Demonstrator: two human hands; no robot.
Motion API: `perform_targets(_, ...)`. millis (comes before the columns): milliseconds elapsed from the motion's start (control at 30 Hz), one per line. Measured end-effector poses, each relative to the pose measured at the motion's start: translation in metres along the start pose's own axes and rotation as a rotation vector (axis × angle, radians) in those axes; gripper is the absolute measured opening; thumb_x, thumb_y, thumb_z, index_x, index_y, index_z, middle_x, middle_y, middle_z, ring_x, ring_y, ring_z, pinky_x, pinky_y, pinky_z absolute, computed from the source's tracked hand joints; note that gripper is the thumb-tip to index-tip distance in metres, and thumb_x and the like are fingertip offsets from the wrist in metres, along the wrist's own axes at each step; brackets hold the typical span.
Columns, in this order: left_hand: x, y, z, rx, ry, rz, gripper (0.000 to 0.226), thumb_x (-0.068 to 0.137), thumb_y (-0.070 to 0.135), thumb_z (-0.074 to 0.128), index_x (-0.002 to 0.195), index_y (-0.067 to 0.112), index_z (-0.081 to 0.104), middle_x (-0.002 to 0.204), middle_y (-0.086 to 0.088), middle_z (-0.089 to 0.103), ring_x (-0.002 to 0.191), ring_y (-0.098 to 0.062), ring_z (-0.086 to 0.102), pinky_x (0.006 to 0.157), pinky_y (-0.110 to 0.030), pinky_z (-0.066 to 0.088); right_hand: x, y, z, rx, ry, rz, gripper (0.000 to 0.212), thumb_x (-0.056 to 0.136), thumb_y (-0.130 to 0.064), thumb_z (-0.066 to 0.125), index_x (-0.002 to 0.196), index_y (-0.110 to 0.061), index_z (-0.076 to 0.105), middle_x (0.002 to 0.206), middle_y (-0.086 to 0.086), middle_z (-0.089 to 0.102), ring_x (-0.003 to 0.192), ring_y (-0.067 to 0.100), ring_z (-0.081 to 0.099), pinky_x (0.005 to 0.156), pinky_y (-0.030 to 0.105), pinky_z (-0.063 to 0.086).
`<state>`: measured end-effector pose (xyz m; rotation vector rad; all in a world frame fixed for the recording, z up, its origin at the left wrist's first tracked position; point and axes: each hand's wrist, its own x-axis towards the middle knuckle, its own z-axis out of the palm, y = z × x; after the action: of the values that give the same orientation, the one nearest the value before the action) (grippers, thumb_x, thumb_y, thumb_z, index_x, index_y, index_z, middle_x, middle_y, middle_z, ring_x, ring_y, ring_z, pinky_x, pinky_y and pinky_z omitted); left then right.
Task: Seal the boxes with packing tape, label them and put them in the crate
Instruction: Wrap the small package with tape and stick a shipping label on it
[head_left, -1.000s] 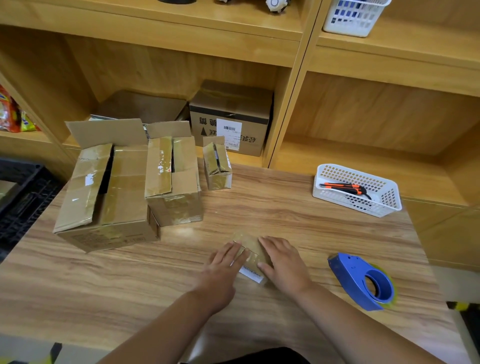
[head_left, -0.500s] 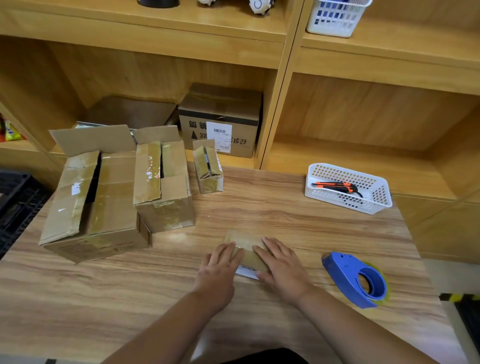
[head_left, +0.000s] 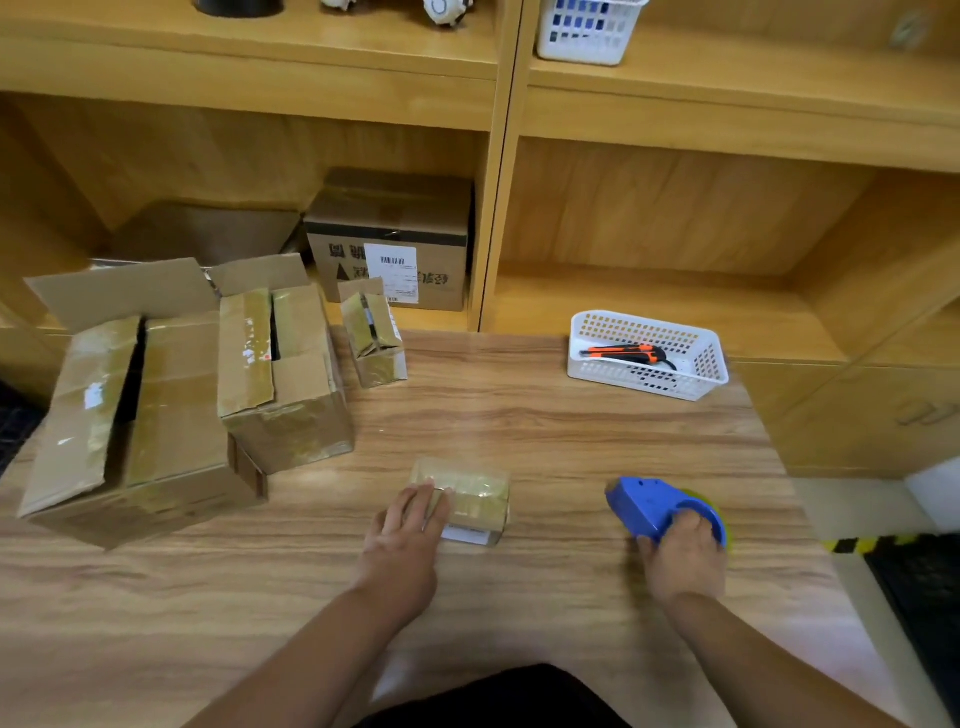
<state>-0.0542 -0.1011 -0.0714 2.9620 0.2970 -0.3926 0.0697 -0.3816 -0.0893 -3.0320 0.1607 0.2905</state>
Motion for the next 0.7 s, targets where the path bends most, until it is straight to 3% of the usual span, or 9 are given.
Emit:
perform_targets(67,-0.003,-0.001,0.003,-0.021,0.011,-0.01,0.099,0.034,0.021,0.079,0.13,0.021,0.055,0.135,-0.004,0.054,0.12,-0.024,0.05,0.078,-0.041,0.053,0.002,0.002,0.002,-0.018,-0.043,0.05,0.05,0.089,-0.04,0.058,0.123,-0.006,0.046,0.121,0.013,0.059,0.114,0.03,0.055,0.096,0.034,0.038)
perform_targets(100,-0.004,0.002,0.003,-0.027,0.01,-0.017,0.099,0.026,0.023,0.08,0.123,0.02,0.062,0.128,-0.005,0.059,0.113,-0.023,0.054,0.07,-0.04,0.055,0.003,0.004,0.003,-0.021,-0.045,0.046,0.047,0.09,-0.041,0.055,0.124,-0.009,0.045,0.122,0.009,0.06,0.115,0.027,0.055,0.096,0.032,0.037)
perform_targets(167,-0.007,0.005,-0.001,-0.074,-0.034,-0.033,0.094,0.047,0.029,0.076,0.136,0.023,0.048,0.143,-0.005,0.045,0.125,-0.025,0.045,0.085,-0.043,0.05,0.005,0.007,0.001,-0.021,-0.062,0.025,0.04,0.092,-0.037,0.052,0.124,-0.014,0.046,0.122,0.005,0.061,0.116,0.024,0.055,0.096,0.029,0.035)
perform_targets(233,-0.007,0.01,-0.005,-0.077,-0.015,-0.028,0.084,0.076,0.029,0.058,0.149,0.026,0.017,0.156,-0.001,0.014,0.141,-0.024,0.018,0.108,-0.041,0.031,0.004,0.008,-0.002,-0.054,-0.079,0.002,0.035,0.094,-0.034,0.05,0.123,-0.016,0.045,0.122,0.002,0.061,0.117,0.022,0.054,0.096,0.027,0.033)
perform_targets(267,-0.007,0.011,-0.009,-0.084,-0.023,-0.032,0.08,0.082,0.029,0.052,0.15,0.026,0.01,0.157,0.0,0.007,0.142,-0.023,0.01,0.111,-0.038,0.024,0.003,0.008,-0.003,-0.068,-0.067,-0.013,0.034,0.094,-0.034,0.048,0.123,-0.016,0.045,0.121,0.001,0.061,0.116,0.022,0.055,0.095,0.027,0.033)
perform_targets(367,-0.003,0.011,-0.02,-0.131,0.041,-0.023,0.073,0.085,0.03,0.05,0.149,0.023,0.015,0.156,-0.001,0.012,0.141,-0.022,0.013,0.112,-0.036,0.019,-0.004,0.001,-0.006,-0.072,-0.004,-0.097,0.036,0.095,-0.037,0.048,0.123,-0.015,0.046,0.115,0.002,0.065,0.113,0.023,0.056,0.096,0.028,0.032)
perform_targets(533,0.004,0.006,-0.037,-0.172,0.064,-0.032,0.058,0.091,0.037,0.044,0.144,0.023,0.026,0.149,0.004,0.024,0.138,-0.018,0.016,0.111,-0.032,0.017,-0.014,-0.025,-0.008,0.268,0.101,-0.376,0.036,0.084,-0.027,0.065,0.107,0.0,0.062,0.096,0.016,0.066,0.094,0.038,0.059,0.085,0.038,0.038)
perform_targets(600,0.009,0.004,-0.043,-0.2,0.064,-0.031,0.057,0.09,0.037,0.045,0.143,0.022,0.029,0.147,0.004,0.03,0.135,-0.018,0.02,0.11,-0.03,0.02,-0.021,-0.035,-0.011,0.296,0.154,-0.519,0.043,0.079,-0.04,0.056,0.098,-0.002,0.065,0.089,0.013,0.067,0.087,0.037,0.062,0.084,0.035,0.035)
perform_targets(700,0.014,0.0,-0.053,-0.282,0.082,-0.028,0.057,0.088,0.035,0.048,0.142,0.022,0.033,0.143,0.003,0.036,0.132,-0.018,0.024,0.107,-0.027,0.022,-0.028,-0.05,-0.019,0.267,0.245,-0.692,0.044,0.077,-0.043,0.048,0.092,-0.006,0.065,0.085,0.008,0.068,0.088,0.038,0.064,0.087,0.032,0.032)
